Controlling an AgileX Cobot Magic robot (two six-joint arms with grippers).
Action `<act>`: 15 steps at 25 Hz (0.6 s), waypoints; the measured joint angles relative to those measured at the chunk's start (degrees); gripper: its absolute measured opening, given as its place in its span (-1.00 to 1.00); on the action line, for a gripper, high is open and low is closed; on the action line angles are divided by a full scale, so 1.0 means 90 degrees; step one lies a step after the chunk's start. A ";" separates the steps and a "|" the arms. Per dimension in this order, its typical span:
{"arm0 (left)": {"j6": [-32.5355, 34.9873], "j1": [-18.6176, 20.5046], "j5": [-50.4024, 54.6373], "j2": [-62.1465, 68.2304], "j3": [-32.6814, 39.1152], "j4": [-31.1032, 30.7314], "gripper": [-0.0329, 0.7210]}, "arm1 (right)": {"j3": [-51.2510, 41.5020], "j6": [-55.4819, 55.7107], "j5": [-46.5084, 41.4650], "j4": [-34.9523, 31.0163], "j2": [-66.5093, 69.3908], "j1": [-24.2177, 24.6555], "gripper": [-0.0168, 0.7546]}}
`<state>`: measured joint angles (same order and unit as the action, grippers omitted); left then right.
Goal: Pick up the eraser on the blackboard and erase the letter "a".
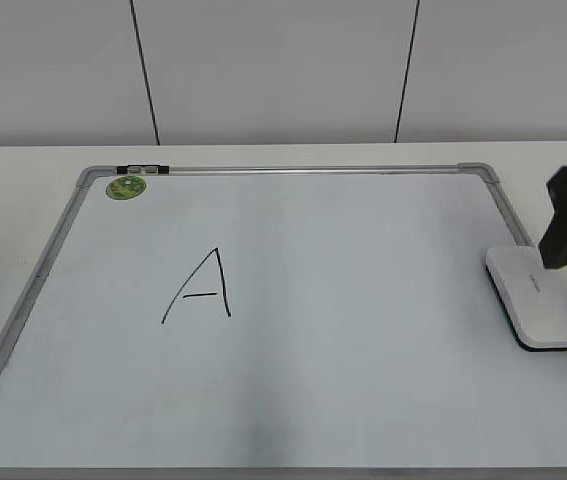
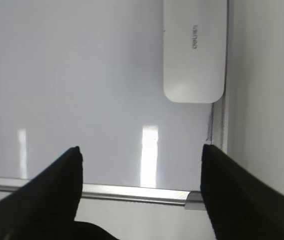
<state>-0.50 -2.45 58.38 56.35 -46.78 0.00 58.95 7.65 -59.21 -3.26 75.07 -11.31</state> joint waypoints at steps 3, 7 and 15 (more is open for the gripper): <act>0.0000 -0.0350 -0.0046 -0.0929 0.0536 -0.0069 0.07 | -0.0917 0.0000 0.0386 0.0000 -0.1019 -0.0392 0.45; -0.0070 -0.0704 0.0118 -0.2113 0.0989 -0.0294 0.07 | -0.1970 0.0076 0.0544 0.0039 -0.2415 -0.0488 0.44; -0.0259 -0.0806 0.0472 -0.4150 0.1458 -0.0376 0.06 | -0.2800 0.0331 -0.0388 0.0720 -0.5470 -0.0496 0.44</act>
<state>-2.83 -9.70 62.63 19.00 -33.65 -3.38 33.75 10.63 -62.70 3.22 25.84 -15.77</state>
